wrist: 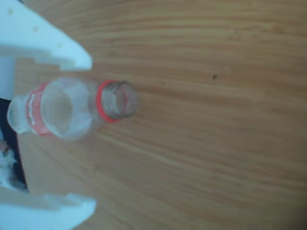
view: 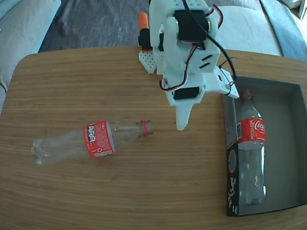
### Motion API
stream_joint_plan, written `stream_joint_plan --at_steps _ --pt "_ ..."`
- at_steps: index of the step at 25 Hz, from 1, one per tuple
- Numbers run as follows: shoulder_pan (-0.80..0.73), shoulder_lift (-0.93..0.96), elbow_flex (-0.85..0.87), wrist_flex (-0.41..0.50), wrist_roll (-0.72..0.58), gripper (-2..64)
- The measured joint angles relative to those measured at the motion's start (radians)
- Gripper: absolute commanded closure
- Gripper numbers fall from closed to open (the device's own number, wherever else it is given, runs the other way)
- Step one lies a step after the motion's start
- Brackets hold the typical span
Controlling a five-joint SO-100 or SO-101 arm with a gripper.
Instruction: Grasp the bottles and put them in the box.
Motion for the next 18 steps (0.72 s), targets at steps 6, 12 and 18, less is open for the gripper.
stream_joint_plan --at_steps 6,12,18 --pt "0.055 0.055 0.080 -0.109 -0.002 29.9" --pt "0.130 0.138 0.175 -0.143 -0.152 29.3" --pt "0.227 0.196 0.233 -0.129 -0.279 29.0"
